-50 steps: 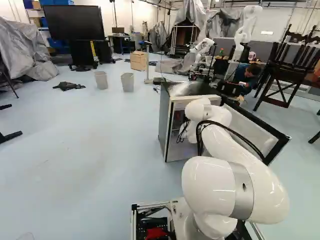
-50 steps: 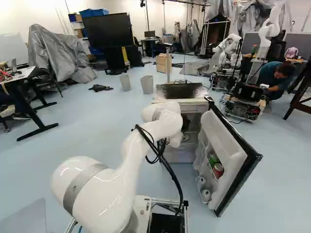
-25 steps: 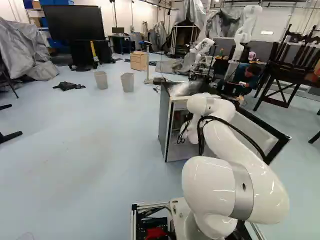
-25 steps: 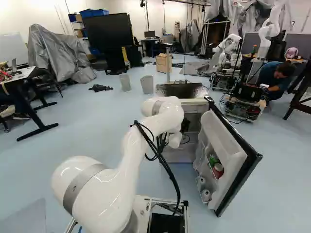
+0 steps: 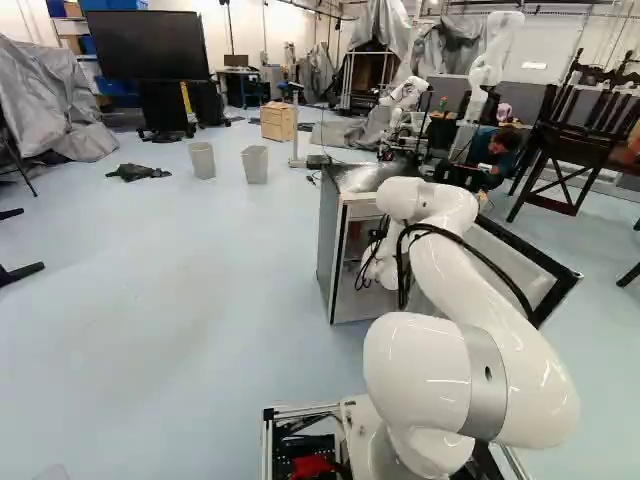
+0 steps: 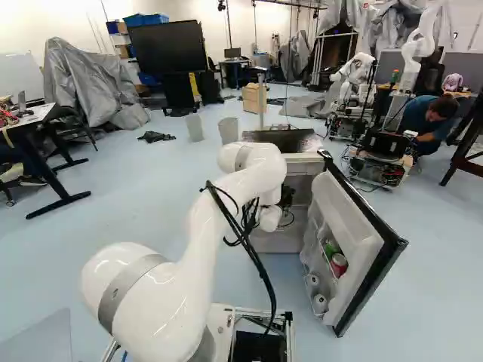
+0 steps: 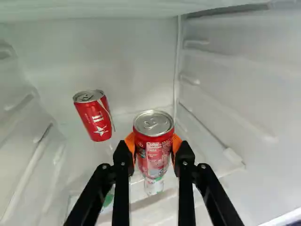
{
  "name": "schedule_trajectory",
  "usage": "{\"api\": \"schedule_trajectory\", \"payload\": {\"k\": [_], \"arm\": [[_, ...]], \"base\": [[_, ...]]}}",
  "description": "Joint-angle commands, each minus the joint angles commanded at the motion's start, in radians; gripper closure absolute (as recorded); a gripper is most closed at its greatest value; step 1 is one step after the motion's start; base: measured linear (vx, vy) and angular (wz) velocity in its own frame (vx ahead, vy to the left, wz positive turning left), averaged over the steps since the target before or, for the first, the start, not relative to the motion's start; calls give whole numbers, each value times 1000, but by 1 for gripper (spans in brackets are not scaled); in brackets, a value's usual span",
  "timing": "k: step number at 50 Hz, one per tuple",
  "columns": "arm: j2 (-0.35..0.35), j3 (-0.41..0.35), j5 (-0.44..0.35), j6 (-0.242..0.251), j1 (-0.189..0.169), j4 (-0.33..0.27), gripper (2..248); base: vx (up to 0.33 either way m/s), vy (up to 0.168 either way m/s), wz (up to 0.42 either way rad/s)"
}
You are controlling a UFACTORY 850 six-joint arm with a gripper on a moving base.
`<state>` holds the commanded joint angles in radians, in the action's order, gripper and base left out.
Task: Grab a drink from the fridge
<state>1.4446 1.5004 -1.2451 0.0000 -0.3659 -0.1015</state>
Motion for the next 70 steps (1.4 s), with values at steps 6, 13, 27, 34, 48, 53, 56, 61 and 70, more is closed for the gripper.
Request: {"api": "schedule_trajectory", "payload": {"k": [6,13,27,34,48,53,56,61,70], "arm": [[-37,-50,0,0,-1,0,155],[-81,-108,0,0,-2,0,155],[-167,-219,0,0,-5,0,155],[-211,-274,0,0,-4,0,155],[-300,-390,0,0,2,0,155],[-333,-432,0,0,6,0,155],[-354,-458,0,0,8,0,155],[-386,-500,0,0,11,0,155],[-446,-574,0,0,18,0,155]], "base": [[0,0,0],[0,0,0],[0,0,0],[0,0,0],[0,0,0],[0,0,0],[0,0,0],[0,0,0],[0,0,0]]}}
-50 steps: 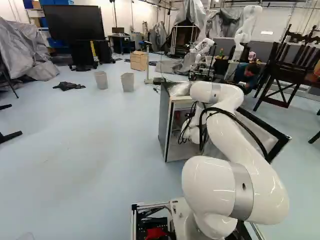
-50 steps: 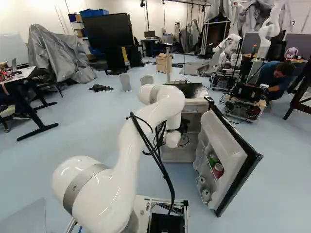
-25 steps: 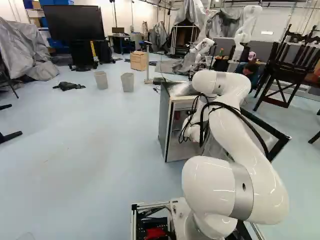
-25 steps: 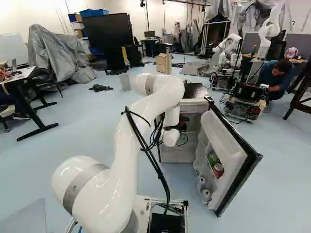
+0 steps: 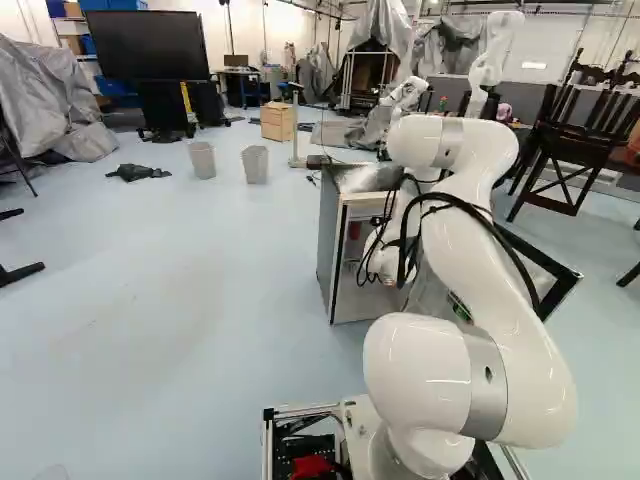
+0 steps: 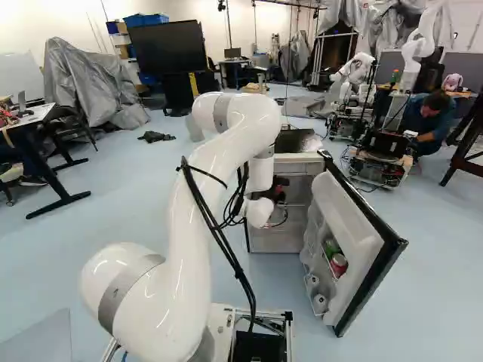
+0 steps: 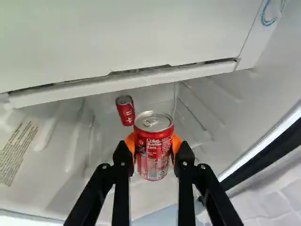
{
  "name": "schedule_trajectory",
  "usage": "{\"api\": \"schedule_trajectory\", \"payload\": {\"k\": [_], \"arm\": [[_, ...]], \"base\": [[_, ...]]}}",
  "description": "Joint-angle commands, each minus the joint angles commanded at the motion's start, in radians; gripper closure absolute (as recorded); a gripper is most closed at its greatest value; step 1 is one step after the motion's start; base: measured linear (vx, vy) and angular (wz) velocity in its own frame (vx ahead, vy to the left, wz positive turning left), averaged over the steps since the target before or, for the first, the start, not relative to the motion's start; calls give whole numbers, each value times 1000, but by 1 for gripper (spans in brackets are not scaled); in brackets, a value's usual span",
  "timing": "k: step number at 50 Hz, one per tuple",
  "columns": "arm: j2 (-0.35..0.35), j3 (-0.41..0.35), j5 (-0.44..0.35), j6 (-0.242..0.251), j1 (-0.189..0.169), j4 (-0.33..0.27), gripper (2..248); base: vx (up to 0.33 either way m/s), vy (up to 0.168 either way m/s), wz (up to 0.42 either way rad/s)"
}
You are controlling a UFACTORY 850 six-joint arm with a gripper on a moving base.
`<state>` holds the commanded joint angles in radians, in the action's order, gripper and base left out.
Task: Grab a drink from the fridge
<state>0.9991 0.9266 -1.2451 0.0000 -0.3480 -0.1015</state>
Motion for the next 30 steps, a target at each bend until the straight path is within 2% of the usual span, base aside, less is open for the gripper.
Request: {"api": "schedule_trajectory", "payload": {"k": [30], "arm": [[-195,-231,0,0,25,0,155]], "base": [[0,0,0]]}}
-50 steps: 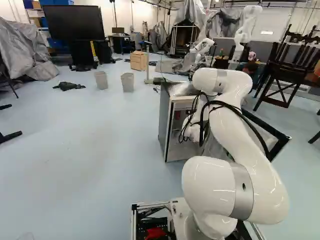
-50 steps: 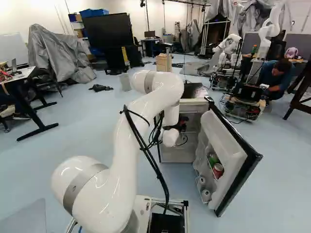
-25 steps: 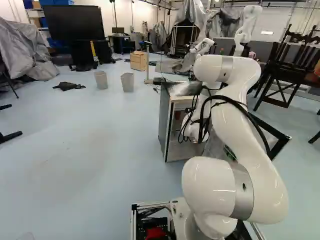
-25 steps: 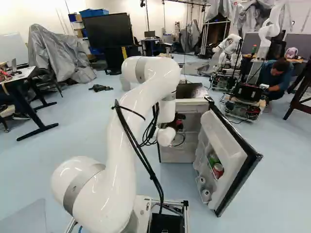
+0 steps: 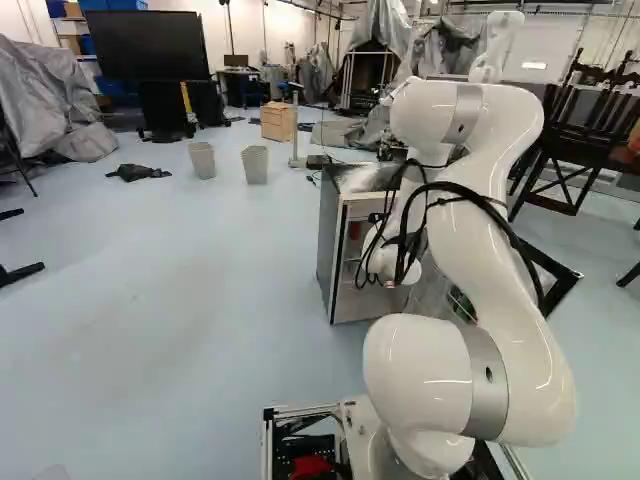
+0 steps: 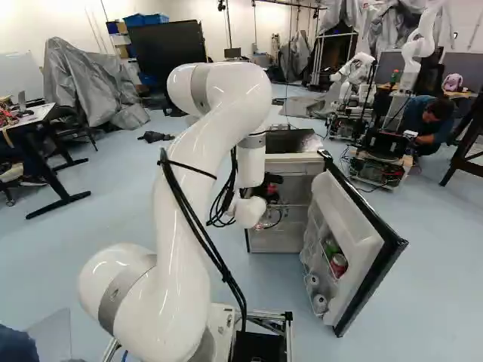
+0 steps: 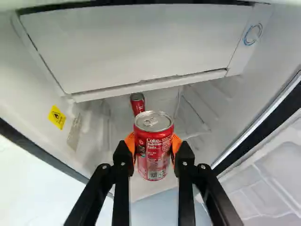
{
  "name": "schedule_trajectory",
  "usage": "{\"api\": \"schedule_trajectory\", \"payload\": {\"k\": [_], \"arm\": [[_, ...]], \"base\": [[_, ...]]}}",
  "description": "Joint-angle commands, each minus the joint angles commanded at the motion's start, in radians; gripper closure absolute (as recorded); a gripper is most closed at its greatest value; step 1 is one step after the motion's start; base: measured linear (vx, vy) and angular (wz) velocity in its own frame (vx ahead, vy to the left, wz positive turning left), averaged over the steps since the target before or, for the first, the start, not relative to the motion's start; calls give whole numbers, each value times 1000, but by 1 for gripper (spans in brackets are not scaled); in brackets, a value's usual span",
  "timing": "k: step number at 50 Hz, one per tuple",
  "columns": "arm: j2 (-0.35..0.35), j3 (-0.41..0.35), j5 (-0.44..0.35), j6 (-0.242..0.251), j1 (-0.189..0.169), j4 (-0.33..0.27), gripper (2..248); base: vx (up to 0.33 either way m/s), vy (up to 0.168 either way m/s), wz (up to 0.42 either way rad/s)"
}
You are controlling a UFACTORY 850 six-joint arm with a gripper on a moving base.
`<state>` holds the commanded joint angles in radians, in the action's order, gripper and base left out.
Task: Grab a drink from the fridge
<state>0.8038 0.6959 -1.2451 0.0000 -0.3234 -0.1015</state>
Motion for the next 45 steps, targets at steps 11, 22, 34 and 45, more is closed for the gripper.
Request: {"api": "schedule_trajectory", "payload": {"k": [11,22,34,45], "arm": [[-71,-78,0,0,7,0,155],[-143,-154,0,0,12,0,155],[-213,-217,-25,0,11,0,155],[-255,-240,-84,0,10,0,155]], "base": [[0,0,0],[0,0,0],[0,0,0],[0,0,0]]}}
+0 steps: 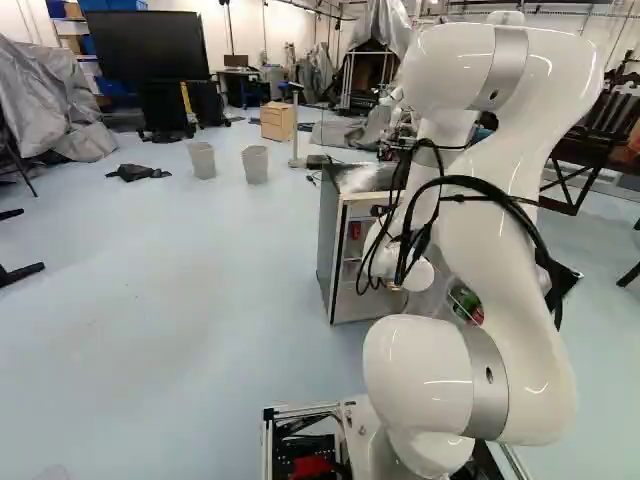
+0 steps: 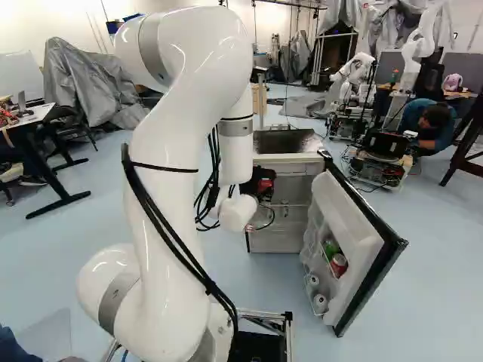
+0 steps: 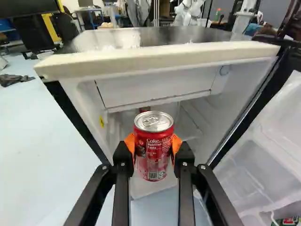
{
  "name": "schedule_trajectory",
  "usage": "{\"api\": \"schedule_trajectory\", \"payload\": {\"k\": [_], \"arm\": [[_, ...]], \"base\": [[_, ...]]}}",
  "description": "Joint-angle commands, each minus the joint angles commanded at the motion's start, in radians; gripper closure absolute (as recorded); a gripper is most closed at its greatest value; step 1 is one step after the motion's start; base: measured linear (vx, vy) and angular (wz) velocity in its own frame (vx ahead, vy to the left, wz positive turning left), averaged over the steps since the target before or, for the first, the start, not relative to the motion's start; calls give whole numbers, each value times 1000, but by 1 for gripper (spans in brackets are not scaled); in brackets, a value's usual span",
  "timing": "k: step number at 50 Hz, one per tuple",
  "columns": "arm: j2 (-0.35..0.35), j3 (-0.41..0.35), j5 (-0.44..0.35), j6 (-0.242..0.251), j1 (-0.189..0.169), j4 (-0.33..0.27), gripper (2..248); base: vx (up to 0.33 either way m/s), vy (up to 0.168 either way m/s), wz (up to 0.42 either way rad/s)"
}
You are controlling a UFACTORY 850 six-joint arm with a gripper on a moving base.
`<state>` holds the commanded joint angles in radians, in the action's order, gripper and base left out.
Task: Grab a drink from the fridge
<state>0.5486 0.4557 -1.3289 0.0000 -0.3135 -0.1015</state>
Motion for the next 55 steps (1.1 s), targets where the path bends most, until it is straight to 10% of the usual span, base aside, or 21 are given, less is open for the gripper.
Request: {"api": "schedule_trajectory", "payload": {"k": [55], "arm": [[-172,-49,-97,0,0,0,155]], "base": [[0,0,0]]}}
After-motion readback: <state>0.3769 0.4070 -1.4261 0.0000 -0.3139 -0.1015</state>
